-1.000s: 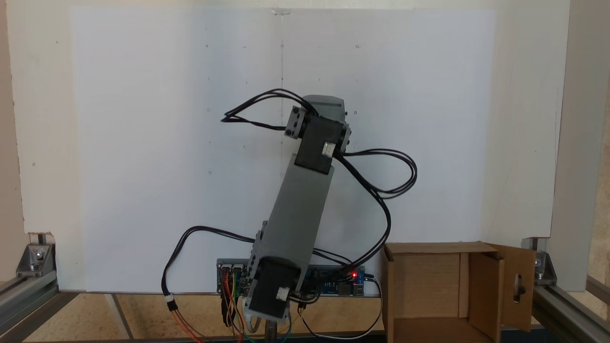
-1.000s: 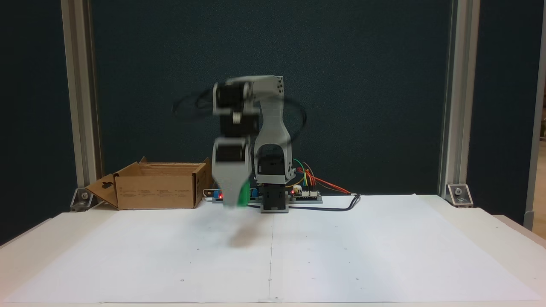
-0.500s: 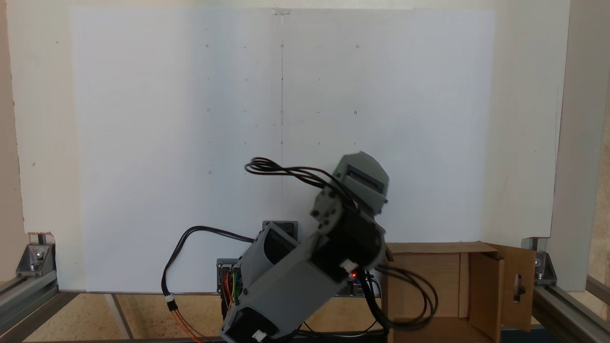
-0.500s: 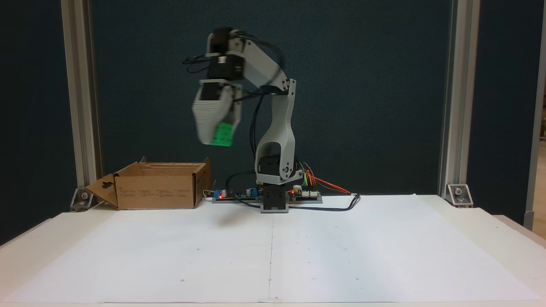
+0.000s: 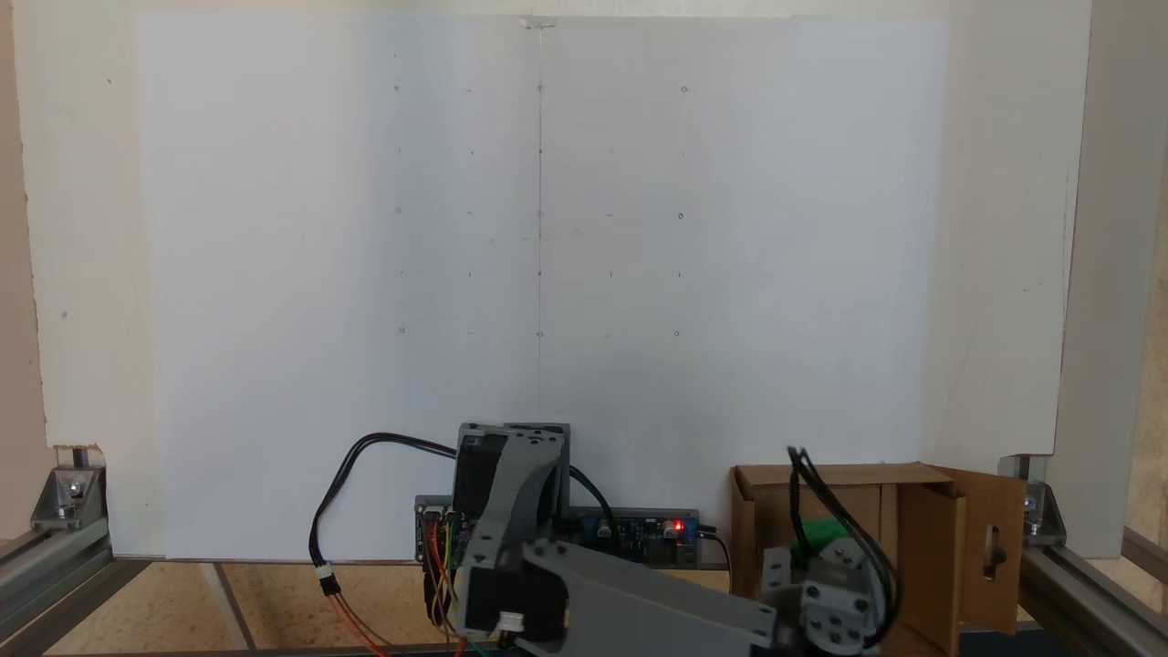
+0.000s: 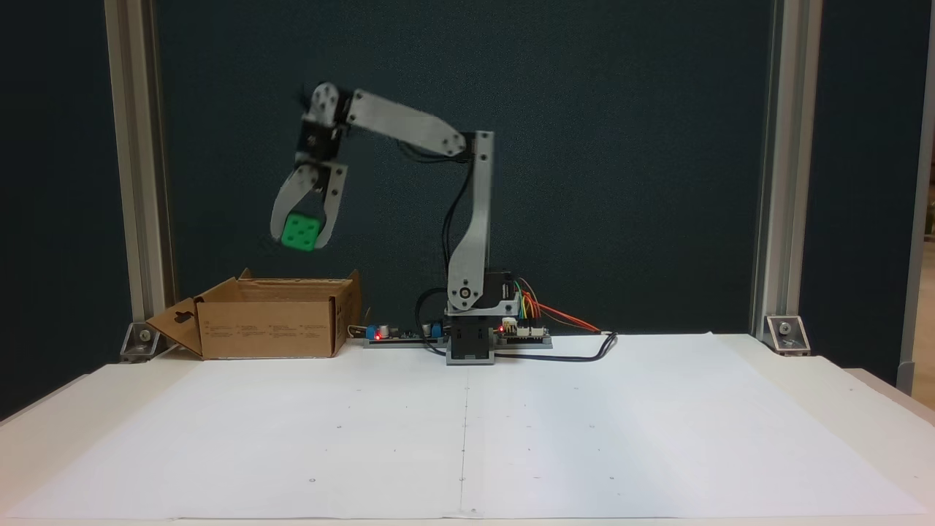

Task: Grasp a green dice and put it in the bin.

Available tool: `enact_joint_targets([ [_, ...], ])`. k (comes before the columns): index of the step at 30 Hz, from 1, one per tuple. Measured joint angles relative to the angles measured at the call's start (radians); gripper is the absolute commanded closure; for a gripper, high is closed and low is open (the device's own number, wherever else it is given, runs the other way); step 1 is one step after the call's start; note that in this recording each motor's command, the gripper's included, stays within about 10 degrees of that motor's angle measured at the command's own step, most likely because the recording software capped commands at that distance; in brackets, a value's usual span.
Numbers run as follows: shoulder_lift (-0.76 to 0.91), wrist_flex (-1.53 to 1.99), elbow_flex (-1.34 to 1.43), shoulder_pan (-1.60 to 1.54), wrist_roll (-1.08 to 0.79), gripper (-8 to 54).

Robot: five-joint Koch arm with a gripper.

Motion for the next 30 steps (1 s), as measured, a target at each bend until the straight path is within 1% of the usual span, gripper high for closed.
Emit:
enact_joint_targets([
  [3, -0.130, -0.112, 0.002, 0.081, -0.023, 34.1],
  [9, -0.341, -0.235, 0.002, 0.100, -0.044, 34.1],
  [10, -0.359, -0.242, 0.002, 0.100, -0.044, 30.8],
  [12, -0.380, -0.247, 0.002, 0.101, -0.044, 14.5],
  [13, -0.383, -0.247, 0.002, 0.104, -0.044, 12.1],
  [16, -0.390, -0.247, 0.002, 0.107, -0.044, 0.4],
  [22, -0.370, -0.284, 0.002, 0.107, -0.043, 1.1],
  [25, -0.245, -0.284, 0.002, 0.046, -0.009, 1.7],
  [30, 0.028, -0.282, 0.002, -0.195, 0.187, 1.7],
])
